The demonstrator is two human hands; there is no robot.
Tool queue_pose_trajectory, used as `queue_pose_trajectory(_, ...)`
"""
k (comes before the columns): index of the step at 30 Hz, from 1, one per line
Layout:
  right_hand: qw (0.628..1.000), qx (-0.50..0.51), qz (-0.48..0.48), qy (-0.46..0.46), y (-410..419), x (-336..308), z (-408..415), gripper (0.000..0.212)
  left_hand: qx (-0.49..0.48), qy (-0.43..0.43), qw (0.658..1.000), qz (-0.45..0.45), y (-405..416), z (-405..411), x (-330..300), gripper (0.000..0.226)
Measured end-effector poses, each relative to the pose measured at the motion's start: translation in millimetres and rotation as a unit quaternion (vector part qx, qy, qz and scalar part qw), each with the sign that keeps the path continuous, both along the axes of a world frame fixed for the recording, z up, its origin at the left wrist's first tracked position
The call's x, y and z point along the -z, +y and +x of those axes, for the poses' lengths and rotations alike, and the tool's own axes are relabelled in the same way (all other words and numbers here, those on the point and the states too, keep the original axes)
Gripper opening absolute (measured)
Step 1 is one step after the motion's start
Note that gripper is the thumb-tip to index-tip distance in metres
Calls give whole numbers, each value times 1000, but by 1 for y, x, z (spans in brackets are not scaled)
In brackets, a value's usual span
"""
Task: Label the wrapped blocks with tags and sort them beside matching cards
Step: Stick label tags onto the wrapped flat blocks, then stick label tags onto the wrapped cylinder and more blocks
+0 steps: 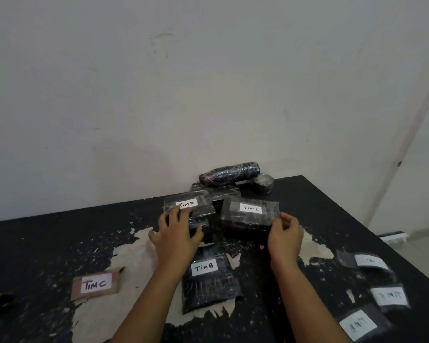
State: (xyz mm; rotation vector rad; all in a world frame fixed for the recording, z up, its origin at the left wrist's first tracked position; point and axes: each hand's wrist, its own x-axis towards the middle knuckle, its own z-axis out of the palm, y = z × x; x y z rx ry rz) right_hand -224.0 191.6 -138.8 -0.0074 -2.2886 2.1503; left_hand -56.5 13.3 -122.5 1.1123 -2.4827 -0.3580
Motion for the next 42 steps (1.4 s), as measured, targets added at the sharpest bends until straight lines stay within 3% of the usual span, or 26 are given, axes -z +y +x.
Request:
queue_pose_trajectory(9,988,-116,98,35,-2,10,9,13,-49,21,998,20,4,-14,-12,45)
queue_pose_trajectory(12,976,-109,182,53,-4,9,7,4,-9,56,998,-5,-1,-25,-21,36)
queue_pose_trajectory(15,951,-91,287,67,-8,3,0,13,67,91,994,-5,-7,-48,-31,30)
queue_pose_trajectory(19,960,-107,238,104,-29,-2,-20,20,145,72,987,10,-21,-95,-40,26)
queue_pose_trajectory(24,962,-135,197,130,-60,-5,-50,19,149,32,988,6,-47,-150,-42,33)
queue_pose_trajectory(31,958,-163,194,133,-93,-16,-97,16,79,-80,994,-10,-90,-191,-38,79)
queue_pose_trajectory(37,963,-166,181,115,-94,-20,-112,15,78,-115,989,-47,-101,-200,-37,65)
queue_pose_trajectory(42,976,-128,134,112,-76,-28,-104,11,115,-81,989,-44,-90,-187,-47,68)
